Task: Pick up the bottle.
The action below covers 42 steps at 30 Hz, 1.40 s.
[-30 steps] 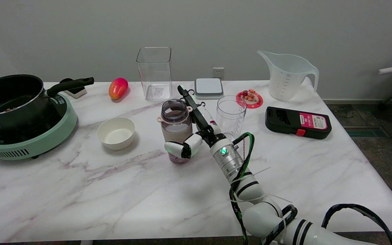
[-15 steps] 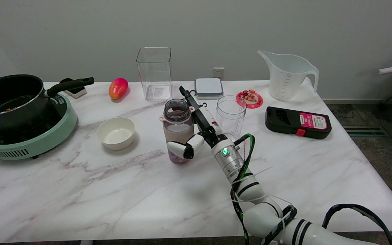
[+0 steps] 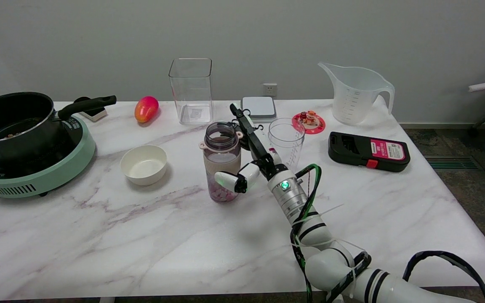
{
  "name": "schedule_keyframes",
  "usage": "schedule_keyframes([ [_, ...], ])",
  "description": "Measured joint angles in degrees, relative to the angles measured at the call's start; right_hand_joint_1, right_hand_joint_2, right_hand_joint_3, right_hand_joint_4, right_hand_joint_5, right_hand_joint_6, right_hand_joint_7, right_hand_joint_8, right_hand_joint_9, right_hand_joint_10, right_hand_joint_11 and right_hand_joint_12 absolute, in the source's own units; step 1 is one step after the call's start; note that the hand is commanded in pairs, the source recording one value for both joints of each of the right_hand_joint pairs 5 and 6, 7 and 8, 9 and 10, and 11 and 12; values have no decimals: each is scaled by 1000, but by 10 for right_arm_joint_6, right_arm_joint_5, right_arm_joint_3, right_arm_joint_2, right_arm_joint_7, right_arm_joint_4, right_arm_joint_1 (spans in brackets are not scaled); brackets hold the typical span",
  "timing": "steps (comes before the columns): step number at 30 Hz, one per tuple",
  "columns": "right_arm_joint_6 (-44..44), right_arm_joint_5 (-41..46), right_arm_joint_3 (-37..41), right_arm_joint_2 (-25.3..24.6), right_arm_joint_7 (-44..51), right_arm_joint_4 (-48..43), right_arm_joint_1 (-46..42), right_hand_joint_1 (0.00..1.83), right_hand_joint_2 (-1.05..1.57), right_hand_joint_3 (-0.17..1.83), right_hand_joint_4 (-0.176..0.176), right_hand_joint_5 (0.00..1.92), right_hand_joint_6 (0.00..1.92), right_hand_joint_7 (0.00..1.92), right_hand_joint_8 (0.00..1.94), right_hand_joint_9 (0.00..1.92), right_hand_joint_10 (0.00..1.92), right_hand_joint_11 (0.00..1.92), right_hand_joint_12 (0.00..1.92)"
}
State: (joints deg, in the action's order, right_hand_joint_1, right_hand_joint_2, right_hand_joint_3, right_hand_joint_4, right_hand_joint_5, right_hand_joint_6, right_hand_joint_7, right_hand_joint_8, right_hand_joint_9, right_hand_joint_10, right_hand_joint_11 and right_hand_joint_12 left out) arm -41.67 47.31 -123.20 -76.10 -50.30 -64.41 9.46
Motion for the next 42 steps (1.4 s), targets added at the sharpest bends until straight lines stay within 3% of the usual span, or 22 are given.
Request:
schedule_keyframes([
  [42, -11, -7, 0, 9, -74, 47, 21, 1233, -538, 1427, 0, 31, 31, 444, 444, 415, 415, 466, 466],
])
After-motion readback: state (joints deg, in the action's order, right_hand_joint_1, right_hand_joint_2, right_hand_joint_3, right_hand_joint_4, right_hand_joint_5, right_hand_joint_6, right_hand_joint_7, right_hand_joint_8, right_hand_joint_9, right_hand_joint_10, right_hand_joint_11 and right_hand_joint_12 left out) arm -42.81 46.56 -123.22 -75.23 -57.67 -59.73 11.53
